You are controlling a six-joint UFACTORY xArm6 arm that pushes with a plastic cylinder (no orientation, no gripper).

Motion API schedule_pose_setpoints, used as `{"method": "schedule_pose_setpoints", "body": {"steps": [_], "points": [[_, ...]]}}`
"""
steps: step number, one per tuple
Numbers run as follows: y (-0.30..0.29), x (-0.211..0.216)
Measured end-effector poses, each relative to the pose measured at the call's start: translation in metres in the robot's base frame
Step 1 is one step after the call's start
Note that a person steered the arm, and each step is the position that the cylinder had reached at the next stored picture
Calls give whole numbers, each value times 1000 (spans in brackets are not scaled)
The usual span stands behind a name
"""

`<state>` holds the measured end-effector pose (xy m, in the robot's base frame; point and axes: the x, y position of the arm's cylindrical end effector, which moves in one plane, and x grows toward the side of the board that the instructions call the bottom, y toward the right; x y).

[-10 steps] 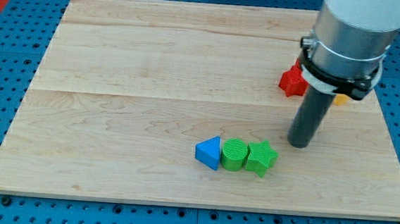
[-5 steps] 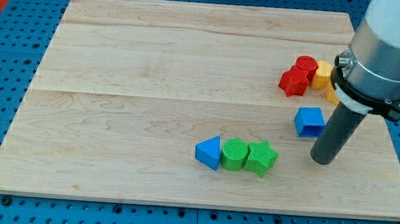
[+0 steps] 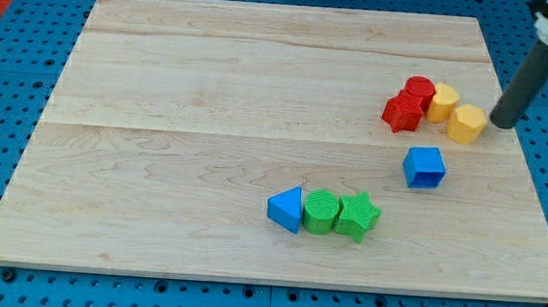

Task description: Separate the yellow blocks

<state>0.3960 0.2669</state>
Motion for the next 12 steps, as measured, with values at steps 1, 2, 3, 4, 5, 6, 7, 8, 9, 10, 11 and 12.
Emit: {"method": "schedule_pose_setpoints", "body": {"steps": [1,2,3,4,5,6,7,8,9,10,11,12], "points": [[0,-6],[-3,-6],[-14,-6],[-21,-6],[-31,-6],[-38,-6],[-47,-6],[-61,-6],[-68,-6],[-76,-6],[-86,-6],[-96,-6]]}}
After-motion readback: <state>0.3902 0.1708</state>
